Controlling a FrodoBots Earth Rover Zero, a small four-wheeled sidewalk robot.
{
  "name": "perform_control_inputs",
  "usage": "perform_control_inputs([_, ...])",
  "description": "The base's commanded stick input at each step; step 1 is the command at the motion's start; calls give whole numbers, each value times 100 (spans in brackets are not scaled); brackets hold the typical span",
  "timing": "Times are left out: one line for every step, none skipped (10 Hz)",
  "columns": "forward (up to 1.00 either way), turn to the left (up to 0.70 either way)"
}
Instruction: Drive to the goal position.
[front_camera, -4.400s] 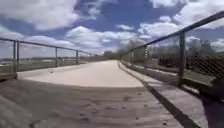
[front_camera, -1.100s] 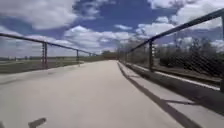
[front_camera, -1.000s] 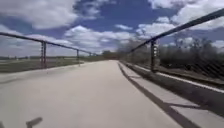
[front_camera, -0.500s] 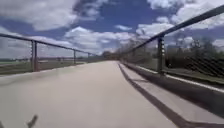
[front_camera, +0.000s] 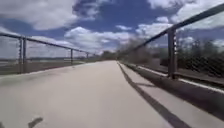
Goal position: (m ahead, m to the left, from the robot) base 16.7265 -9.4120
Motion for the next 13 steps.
perform_control_inputs([100,0])
perform_control_inputs([100,0])
perform_control_inputs([100,0])
perform_control_inputs([100,0])
perform_control_inputs([100,0])
perform_control_inputs([100,0])
perform_control_inputs([100,0])
perform_control_inputs([100,0])
perform_control_inputs([100,0])
perform_control_inputs([100,0])
perform_control_inputs([100,0])
perform_control_inputs([100,0])
perform_control_inputs([100,0])
